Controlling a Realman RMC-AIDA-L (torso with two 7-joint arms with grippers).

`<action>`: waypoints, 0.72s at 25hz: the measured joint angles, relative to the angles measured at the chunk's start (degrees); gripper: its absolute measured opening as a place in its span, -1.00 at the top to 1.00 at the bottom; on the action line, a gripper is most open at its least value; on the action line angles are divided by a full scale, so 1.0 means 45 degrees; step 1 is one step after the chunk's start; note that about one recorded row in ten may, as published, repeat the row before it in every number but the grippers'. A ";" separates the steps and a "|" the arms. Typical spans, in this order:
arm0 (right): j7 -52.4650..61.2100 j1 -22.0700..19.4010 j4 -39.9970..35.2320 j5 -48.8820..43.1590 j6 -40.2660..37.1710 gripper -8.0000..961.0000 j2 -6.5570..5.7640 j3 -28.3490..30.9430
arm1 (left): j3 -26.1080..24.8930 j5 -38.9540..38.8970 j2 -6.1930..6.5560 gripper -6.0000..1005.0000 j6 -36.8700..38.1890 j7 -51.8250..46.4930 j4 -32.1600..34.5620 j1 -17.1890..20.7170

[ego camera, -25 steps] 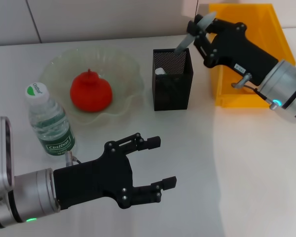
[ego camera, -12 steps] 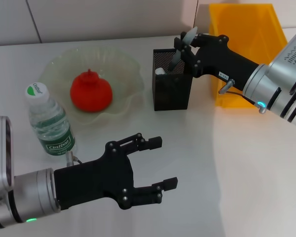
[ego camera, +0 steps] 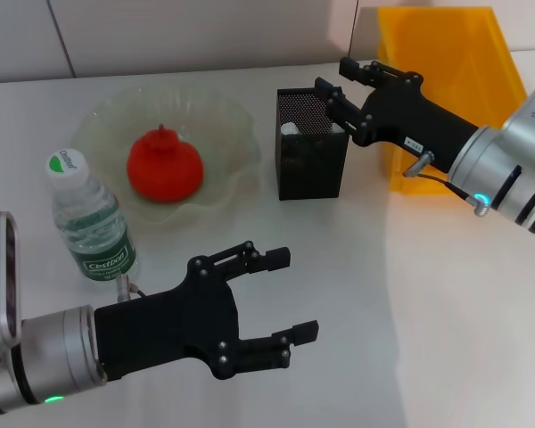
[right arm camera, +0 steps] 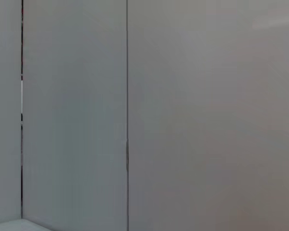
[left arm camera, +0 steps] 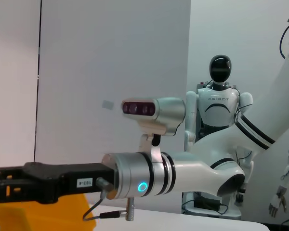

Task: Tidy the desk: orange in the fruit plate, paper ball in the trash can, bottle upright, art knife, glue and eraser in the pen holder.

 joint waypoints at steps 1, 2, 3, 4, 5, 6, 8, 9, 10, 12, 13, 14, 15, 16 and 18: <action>0.0069 -0.0085 -0.0022 0.0099 -0.0241 0.33 0.0000 0.0016 | -0.0003 -0.0001 0.0001 -0.62 0.0000 -0.0001 0.0000 0.0000; 0.0176 -0.0213 -0.0070 0.0266 -0.0596 0.23 -0.0002 0.0023 | -0.0004 -0.0001 0.0001 -0.62 0.0002 -0.0001 0.0000 0.0000; 0.0294 -0.0352 -0.0125 0.0420 -0.0953 0.14 -0.0012 0.0027 | -0.0005 -0.0002 0.0003 -0.62 0.0004 -0.0001 0.0000 0.0000; 0.0522 -0.0564 -0.0266 0.0635 -0.1466 0.05 -0.0026 0.0034 | -0.0005 -0.0016 0.0008 -0.62 0.0010 -0.0002 0.0000 -0.0001; 0.0903 -0.0821 -0.0537 0.0753 -0.2003 -0.01 -0.0038 0.0032 | -0.0005 -0.0048 0.0012 -0.62 0.0018 -0.0002 0.0000 0.0000; 0.1566 -0.1180 -0.0954 0.0837 -0.2666 -0.07 -0.0058 0.0004 | -0.0004 -0.0101 0.0024 -0.62 0.0024 -0.0001 0.0000 -0.0001; 0.3212 -0.1773 -0.2078 0.0832 -0.3738 -0.19 -0.0073 -0.0101 | -0.0007 -0.0198 0.0050 -0.62 0.0038 -0.0002 0.0001 -0.0001; 0.4149 -0.2110 -0.2758 0.0753 -0.4247 -0.25 -0.0079 -0.0205 | -0.0013 -0.0234 0.0070 -0.62 0.0051 -0.0008 0.0002 0.0001; 0.5518 -0.2699 -0.3910 0.0614 -0.5090 -0.31 -0.0090 -0.0422 | -0.0017 -0.0238 0.0081 -0.62 0.0076 -0.0024 0.0002 0.0002; 0.6166 -0.3122 -0.4605 0.0498 -0.5622 -0.42 -0.0102 -0.0684 | -0.0035 -0.0224 0.0131 -0.62 0.0117 -0.0090 0.0002 0.0005; 0.6596 -0.3463 -0.5211 0.0334 -0.6086 -0.46 -0.0124 -0.0952 | -0.0124 -0.0195 0.0173 -0.62 0.0140 -0.0159 0.0003 0.0010; 0.6836 -0.3819 -0.5761 0.0086 -0.6453 -0.49 -0.0143 -0.1278 | -0.0203 -0.0169 0.0204 -0.62 0.0152 -0.0202 0.0002 0.0024; 0.6894 -0.4127 -0.6281 -0.0338 -0.6886 -0.52 -0.0178 -0.1579 | -0.0345 -0.0121 0.0252 -0.62 0.0152 -0.0253 0.0003 0.0041; 0.6905 -0.4367 -0.6653 -0.0708 -0.7215 -0.56 -0.0191 -0.1784 | -0.0501 -0.0018 0.0284 -0.62 0.0152 -0.0300 0.0003 0.0060; 0.6776 -0.4744 -0.7201 -0.1792 -0.7857 -0.62 -0.0190 -0.1965 | -0.0760 0.0302 0.0374 -0.62 0.0153 -0.0427 -0.0001 0.0074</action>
